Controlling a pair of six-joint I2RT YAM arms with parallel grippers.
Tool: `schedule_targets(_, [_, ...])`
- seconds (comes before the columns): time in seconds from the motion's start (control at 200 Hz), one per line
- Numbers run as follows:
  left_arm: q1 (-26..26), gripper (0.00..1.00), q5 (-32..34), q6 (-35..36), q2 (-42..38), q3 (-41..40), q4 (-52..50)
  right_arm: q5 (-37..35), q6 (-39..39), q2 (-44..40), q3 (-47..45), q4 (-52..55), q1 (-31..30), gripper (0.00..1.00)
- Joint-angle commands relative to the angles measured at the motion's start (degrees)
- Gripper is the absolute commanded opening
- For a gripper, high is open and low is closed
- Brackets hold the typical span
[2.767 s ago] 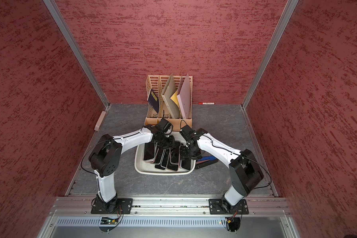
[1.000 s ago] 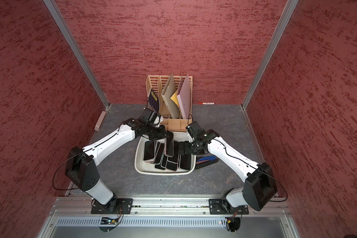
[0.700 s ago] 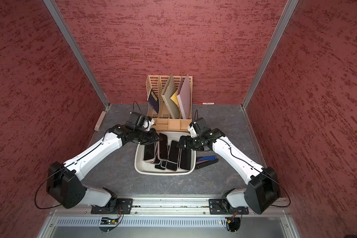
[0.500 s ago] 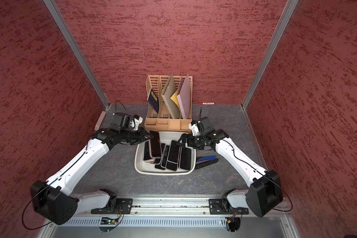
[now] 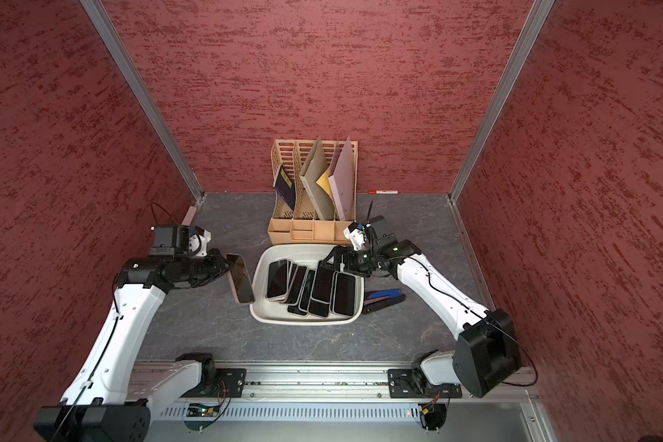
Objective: Take the phone out of the storage box
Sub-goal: Place the phone at the center of the board.
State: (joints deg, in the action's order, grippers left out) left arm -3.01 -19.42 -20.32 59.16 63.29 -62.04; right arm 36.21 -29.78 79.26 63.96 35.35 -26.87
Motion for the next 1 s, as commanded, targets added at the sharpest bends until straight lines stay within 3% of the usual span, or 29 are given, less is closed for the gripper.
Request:
schedule_targets(0.0, [-3.1, 0.0, 1.4, 5.3, 1.3, -0.3, 0.4, -0.7, 0.3, -0.2, 1.0, 0.8, 0.2, 0.98])
schedule_targets(0.271, [-4.1, 0.0, 4.5, 8.6, 8.4, -5.7, 12.1, -4.7, 1.2, -0.8, 0.8, 6.2, 0.1, 0.98])
schedule_targets(0.436, [-5.0, 0.0, 1.8, 14.1, 12.3, -9.7, 22.1, -5.7, 0.9, -2.3, 0.3, 7.9, 0.1, 0.98])
schedule_targets(0.711, [-9.1, 0.0, -14.8, 16.9, 22.2, -11.1, 35.1, -7.7, 0.1, -4.5, -0.4, 10.9, 0.1, 0.98])
schedule_targets(0.997, [-9.2, 0.0, -21.0, 19.0, 34.4, -6.5, 35.7, -10.3, -1.5, -6.9, -0.8, 12.9, 0.1, 0.98])
